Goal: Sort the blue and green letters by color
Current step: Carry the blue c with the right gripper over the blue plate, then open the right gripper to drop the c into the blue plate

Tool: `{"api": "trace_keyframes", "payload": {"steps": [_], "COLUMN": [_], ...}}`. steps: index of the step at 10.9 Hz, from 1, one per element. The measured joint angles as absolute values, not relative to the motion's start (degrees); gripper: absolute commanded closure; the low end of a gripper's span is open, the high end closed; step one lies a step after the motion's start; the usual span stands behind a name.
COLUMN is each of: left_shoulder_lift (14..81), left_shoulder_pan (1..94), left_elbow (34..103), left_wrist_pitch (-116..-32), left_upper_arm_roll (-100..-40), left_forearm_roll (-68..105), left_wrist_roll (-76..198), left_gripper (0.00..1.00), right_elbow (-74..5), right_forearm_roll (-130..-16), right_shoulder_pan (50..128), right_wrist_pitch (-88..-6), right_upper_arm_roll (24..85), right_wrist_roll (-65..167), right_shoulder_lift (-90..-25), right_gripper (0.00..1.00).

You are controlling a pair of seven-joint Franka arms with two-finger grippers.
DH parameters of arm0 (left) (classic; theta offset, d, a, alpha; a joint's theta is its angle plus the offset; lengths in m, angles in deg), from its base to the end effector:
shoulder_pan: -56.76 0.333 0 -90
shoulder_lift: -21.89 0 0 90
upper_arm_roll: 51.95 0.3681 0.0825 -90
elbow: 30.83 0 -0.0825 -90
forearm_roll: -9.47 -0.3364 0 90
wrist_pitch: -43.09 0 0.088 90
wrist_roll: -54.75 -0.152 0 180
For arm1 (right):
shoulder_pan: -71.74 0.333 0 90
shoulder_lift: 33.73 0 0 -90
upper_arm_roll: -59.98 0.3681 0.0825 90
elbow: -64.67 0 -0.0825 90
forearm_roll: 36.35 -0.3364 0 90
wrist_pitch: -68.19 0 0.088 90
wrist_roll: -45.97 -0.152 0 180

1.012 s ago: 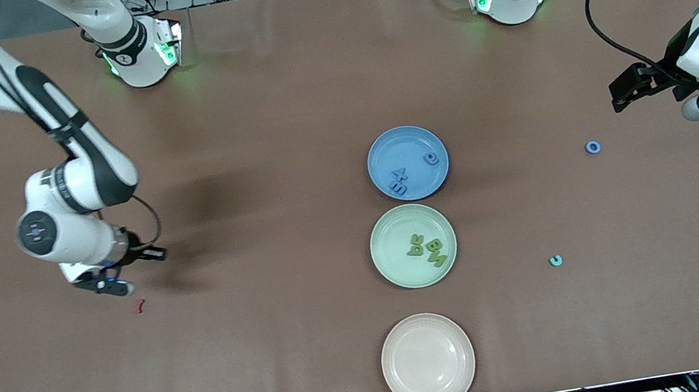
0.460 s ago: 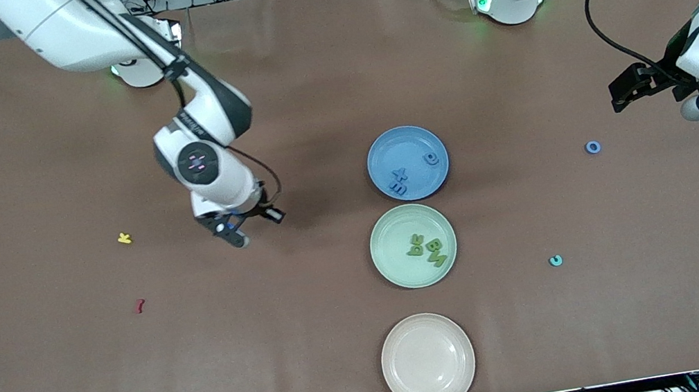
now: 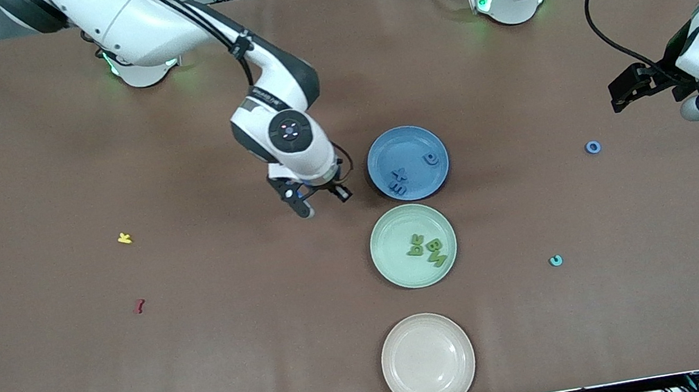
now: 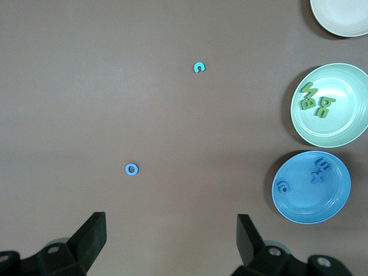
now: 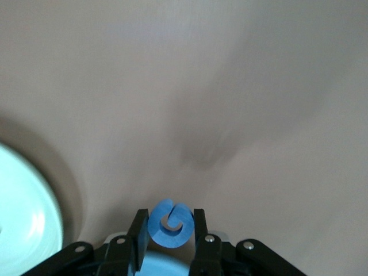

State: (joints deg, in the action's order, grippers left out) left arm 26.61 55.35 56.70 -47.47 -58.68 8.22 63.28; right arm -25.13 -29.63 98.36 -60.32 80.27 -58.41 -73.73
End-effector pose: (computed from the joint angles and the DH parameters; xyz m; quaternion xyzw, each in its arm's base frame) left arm 0.5307 -0.0697 0.6081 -0.9999 -0.0033 0.0134 0.0081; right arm 0.5118 0.4745 0.2780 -0.8733 0.4827 0.0611 0.0270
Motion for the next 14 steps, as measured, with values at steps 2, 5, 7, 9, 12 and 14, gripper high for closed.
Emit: {"api": "trace_keyframes", "payload": {"steps": [2, 5, 7, 9, 12, 14], "left_shoulder_lift": [26.61, 26.61, 26.61, 26.63, 26.63, 26.67], "left_shoulder_pan": [55.36, 55.36, 55.35, 55.36, 55.36, 55.36], "left_elbow": [56.7, 56.7, 56.71, 56.71, 56.7, 56.71], "left_wrist_pitch": [-47.47, -47.53, -47.56, -47.56, -47.58, -47.59], "left_upper_arm_roll": [-58.67, -58.66, -58.67, -58.66, -58.66, -58.66], "left_forearm_roll": [8.22, 8.22, 8.22, 8.22, 8.22, 8.22], "left_wrist_roll": [63.28, 63.28, 63.28, 63.28, 63.28, 63.28], "left_gripper": [0.0, 0.0, 0.0, 0.0, 0.0, 0.0], "right_elbow": [-20.59, -13.53, -11.18, -10.73, -9.07, -8.25], "right_forearm_roll": [-29.6, -29.58, -29.48, -28.73, -28.29, -28.26], "right_shoulder_pan": [101.57, 105.15, 107.59, 110.23, 109.79, 106.31], "right_wrist_pitch": [-60.11, -60.19, -60.4, -60.49, -57.62, -49.74], "right_upper_arm_roll": [80.23, 80.2, 80.04, 78.36, 76.83, 76.29], "right_wrist_roll": [-65.58, -75.91, -79.62, -80.3, -77.25, -67.03], "right_shoulder_lift": [-76.75, -80.62, -82.25, -83.13, -83.12, -82.19], "right_gripper": [1.0, 0.01, 0.0, 0.0, 0.0, 0.0]}}
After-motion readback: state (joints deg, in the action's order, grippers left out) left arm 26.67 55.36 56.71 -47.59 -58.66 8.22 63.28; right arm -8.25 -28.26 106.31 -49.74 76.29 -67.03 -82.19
